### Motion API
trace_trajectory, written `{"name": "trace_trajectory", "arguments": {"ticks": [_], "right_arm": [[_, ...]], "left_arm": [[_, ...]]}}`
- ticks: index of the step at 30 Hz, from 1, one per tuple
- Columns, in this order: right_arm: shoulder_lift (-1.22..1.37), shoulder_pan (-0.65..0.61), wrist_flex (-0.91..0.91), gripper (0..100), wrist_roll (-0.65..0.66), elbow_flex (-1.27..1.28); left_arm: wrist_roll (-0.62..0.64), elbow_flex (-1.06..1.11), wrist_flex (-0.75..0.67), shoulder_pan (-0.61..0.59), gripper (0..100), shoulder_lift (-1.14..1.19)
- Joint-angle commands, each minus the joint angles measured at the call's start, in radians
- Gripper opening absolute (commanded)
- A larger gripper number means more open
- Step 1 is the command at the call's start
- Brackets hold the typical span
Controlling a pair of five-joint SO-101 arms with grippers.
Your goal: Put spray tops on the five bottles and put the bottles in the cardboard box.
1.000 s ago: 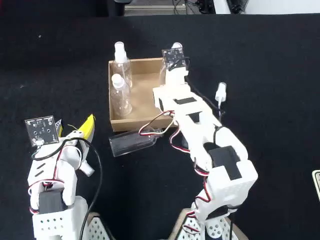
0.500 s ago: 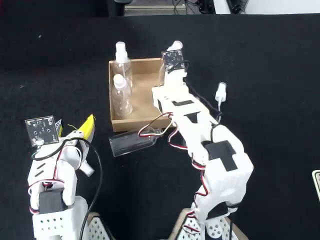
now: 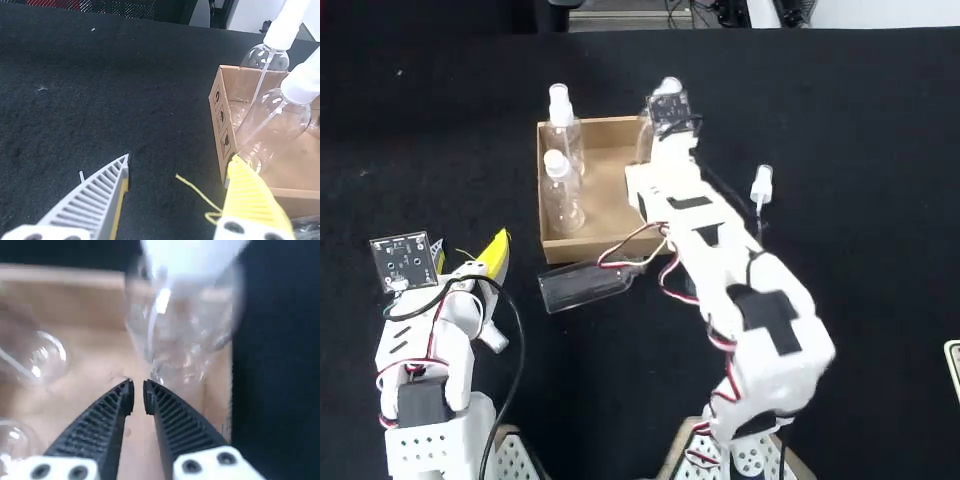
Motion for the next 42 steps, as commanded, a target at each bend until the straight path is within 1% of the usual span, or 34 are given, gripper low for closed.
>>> {"name": "trace_trajectory", "arguments": {"ticks": [1,4,6,11,14,19,22,26,30,31,35,39,42], "right_arm": [[-0.174,0.008,0.041,1.1,0.003,0.021],[-0.274,0.008,0.091,1.1,0.005,0.058],[-0.343,0.008,0.155,1.1,0.005,0.081],[-0.522,0.031,0.396,1.2,0.006,0.116],[-0.638,0.095,0.528,1.2,0.035,0.119],[-0.774,0.298,0.603,1.2,0.198,0.128],[-0.779,0.350,0.690,1.2,0.261,0.125],[-0.725,0.347,0.839,2.9,0.327,0.124],[-0.636,0.344,0.945,14.2,0.327,0.108],[-0.607,0.328,0.953,15.6,0.327,0.108],[-0.509,0.253,0.976,15.5,0.315,0.110],[-0.487,0.235,0.968,15.6,0.218,0.096],[-0.481,0.192,0.956,15.6,0.192,0.099]], "left_arm": [[0.006,-0.010,-0.014,0.004,29,-0.012],[0.006,-0.010,-0.014,0.004,29,-0.012],[0.006,-0.010,-0.014,0.004,29,-0.012],[0.006,-0.010,-0.014,0.004,29,-0.012],[0.006,-0.010,-0.011,0.004,29,-0.012],[0.006,-0.010,-0.006,0.004,29,-0.012],[0.006,0.007,-0.015,0.004,29,-0.012],[0.006,0.010,-0.015,0.004,29,-0.012],[0.006,0.010,-0.008,0.004,29,-0.012],[0.006,0.010,-0.008,0.004,29,-0.012],[0.006,0.010,-0.011,0.004,29,-0.012],[0.006,0.010,-0.012,0.004,29,-0.012],[0.006,0.010,-0.012,0.004,29,-0.012]]}}
